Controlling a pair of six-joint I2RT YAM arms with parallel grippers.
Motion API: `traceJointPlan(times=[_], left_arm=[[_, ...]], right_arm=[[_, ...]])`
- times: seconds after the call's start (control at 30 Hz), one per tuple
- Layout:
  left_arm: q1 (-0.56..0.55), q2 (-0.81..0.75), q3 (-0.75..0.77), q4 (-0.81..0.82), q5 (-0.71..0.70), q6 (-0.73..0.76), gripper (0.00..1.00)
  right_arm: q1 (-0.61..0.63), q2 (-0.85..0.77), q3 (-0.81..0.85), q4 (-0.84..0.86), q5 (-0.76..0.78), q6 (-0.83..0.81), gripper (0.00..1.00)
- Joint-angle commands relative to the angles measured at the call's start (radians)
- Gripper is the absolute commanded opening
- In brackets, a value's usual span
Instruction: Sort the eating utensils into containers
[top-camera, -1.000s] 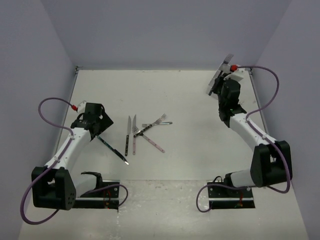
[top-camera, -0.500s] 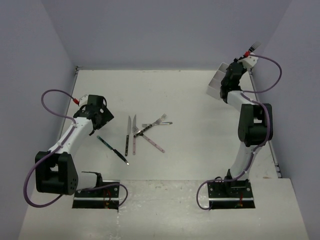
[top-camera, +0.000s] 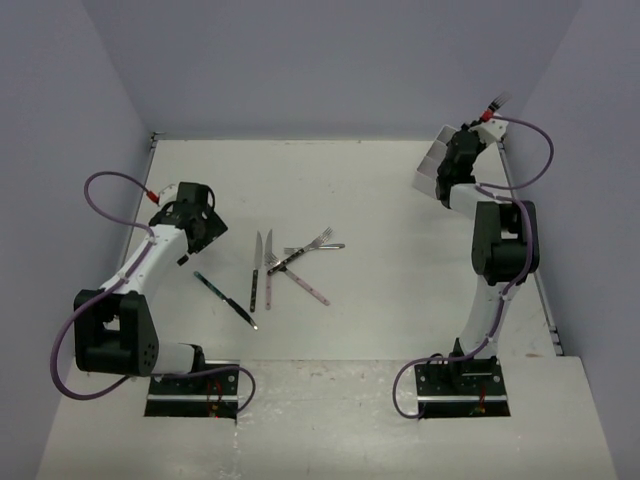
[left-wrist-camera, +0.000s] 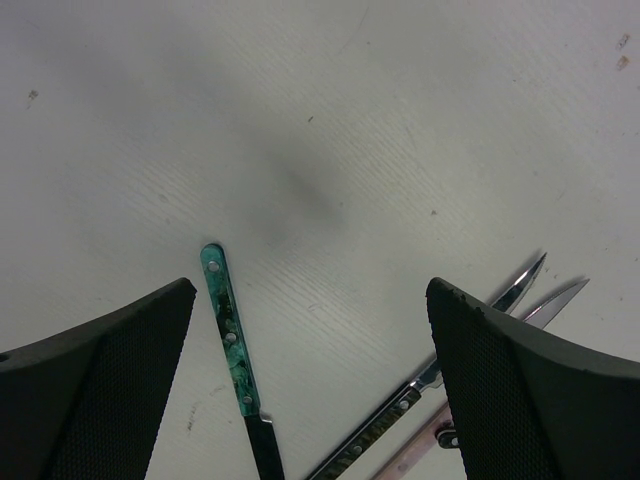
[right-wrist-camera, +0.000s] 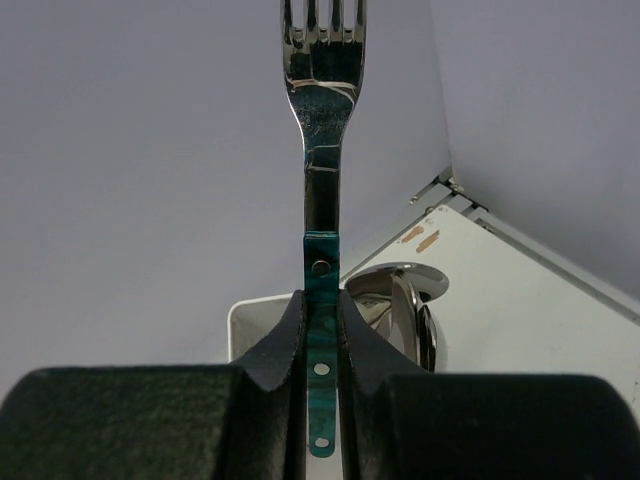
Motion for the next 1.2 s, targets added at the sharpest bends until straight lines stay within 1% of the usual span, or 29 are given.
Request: traceJointPlan(times=[0.0, 0.03, 0.1, 0.2, 0.27, 0.3, 0.4, 0.53, 0.63, 0.77, 0.8, 0.83, 0.87, 0.9, 0.93, 0.97, 1.03, 1.07, 1.17], left_arm=[[0.003, -0.002, 0.039, -0.011, -0.039, -0.031, 1.00], [0.003, -0.004, 0.039, -0.014, -0.041, -0.037, 1.00], [0.003, -0.004, 0.034, -0.017, -0.041, -0.042, 1.00], [0.003, -0.005, 0.029, -0.027, -0.045, -0.046, 1.00], [0.003, -0.011, 0.020, -0.031, -0.049, -0.051, 1.00], [0.004, -0.017, 0.017, -0.033, -0.049, -0.054, 1.00], [0.003, -0.030, 0.002, -0.034, -0.047, -0.060, 1.00], [0.004, -0.047, -0.011, -0.054, -0.053, -0.072, 1.00], [0.003, -0.060, -0.021, -0.091, -0.073, -0.103, 1.00], [0.004, -0.068, -0.047, -0.160, -0.095, -0.144, 1.00], [0.004, -0.068, -0.055, -0.168, -0.095, -0.152, 1.00], [0.004, -0.068, -0.072, -0.172, -0.089, -0.158, 1.00], [0.004, -0.070, -0.083, -0.165, -0.063, -0.160, 1.00], [0.004, -0.073, -0.093, -0.159, -0.044, -0.160, 1.00], [0.004, -0.073, -0.112, -0.154, -0.012, -0.160, 1.00], [0.004, -0.074, -0.121, -0.149, 0.002, -0.158, 1.00], [0.004, -0.074, -0.135, -0.152, 0.020, -0.146, 1.00], [0.004, -0.073, -0.147, -0.163, 0.016, -0.148, 1.00], [0.004, -0.057, -0.178, -0.178, 0.007, -0.163, 1.00]], right_arm=[[0.002, -0.004, -0.018, 0.083, -0.002, 0.030, 0.09], [0.002, -0.002, -0.026, 0.085, -0.003, 0.030, 0.11], [0.003, -0.002, -0.033, 0.086, -0.009, 0.033, 0.13], [0.003, -0.014, -0.047, 0.094, -0.029, 0.028, 0.17], [0.005, -0.017, -0.052, 0.094, -0.046, 0.020, 0.24], [0.005, -0.020, -0.061, 0.094, -0.051, 0.022, 0.30], [0.008, -0.031, -0.076, 0.097, -0.063, 0.025, 0.37], [0.016, -0.043, -0.082, 0.100, -0.064, 0.017, 0.42], [0.032, -0.069, -0.090, 0.121, -0.081, -0.036, 0.46], [0.072, -0.140, -0.093, 0.141, -0.123, -0.153, 0.66], [0.100, -0.170, -0.092, 0.140, -0.124, -0.211, 0.78], [0.115, -0.187, -0.092, 0.137, -0.127, -0.240, 0.82], [0.131, -0.216, -0.096, 0.131, -0.121, -0.295, 0.93], [0.161, -0.232, -0.101, 0.132, -0.112, -0.315, 0.98], [0.174, -0.246, -0.105, 0.120, -0.107, -0.326, 0.99], [0.187, -0.261, -0.112, 0.109, -0.103, -0.355, 0.99], [0.223, -0.310, -0.128, 0.076, -0.095, -0.362, 0.99], [0.230, -0.326, -0.133, 0.021, -0.095, -0.354, 0.99], [0.253, -0.401, -0.174, -0.061, -0.097, -0.249, 0.99]])
